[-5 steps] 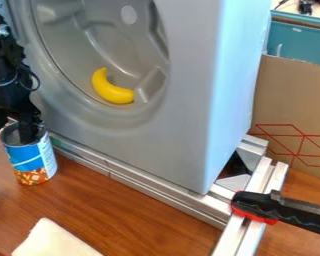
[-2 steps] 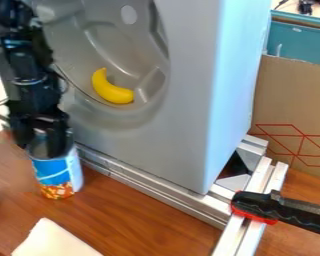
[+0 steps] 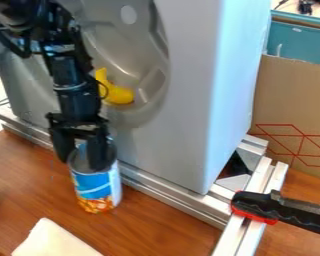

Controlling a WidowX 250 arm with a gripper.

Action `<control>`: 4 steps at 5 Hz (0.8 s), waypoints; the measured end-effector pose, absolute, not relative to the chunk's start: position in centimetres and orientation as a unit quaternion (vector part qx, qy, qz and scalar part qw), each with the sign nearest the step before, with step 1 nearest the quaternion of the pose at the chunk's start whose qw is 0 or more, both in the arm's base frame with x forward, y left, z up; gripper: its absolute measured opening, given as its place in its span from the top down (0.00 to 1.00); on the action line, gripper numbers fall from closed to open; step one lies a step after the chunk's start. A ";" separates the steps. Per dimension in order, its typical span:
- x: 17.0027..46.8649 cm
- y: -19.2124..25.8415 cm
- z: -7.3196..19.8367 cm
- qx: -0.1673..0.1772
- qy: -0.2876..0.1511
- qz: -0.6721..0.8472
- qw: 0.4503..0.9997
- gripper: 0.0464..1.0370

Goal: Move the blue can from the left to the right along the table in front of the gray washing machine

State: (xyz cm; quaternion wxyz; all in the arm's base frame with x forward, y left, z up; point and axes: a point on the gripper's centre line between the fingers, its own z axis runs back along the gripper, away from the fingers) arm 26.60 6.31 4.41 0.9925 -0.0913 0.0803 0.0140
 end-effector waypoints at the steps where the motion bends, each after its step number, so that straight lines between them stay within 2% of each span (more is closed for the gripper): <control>1: 25.3 3.4 4.8 -0.102 0.133 -0.007 0.986 0.04; 2: 25.4 2.1 6.2 -0.102 0.114 -0.014 0.988 0.04; 3: 25.4 2.0 6.2 -0.096 0.117 -0.010 0.988 0.04; 4: 25.5 2.6 6.9 -0.071 0.107 0.001 0.992 0.04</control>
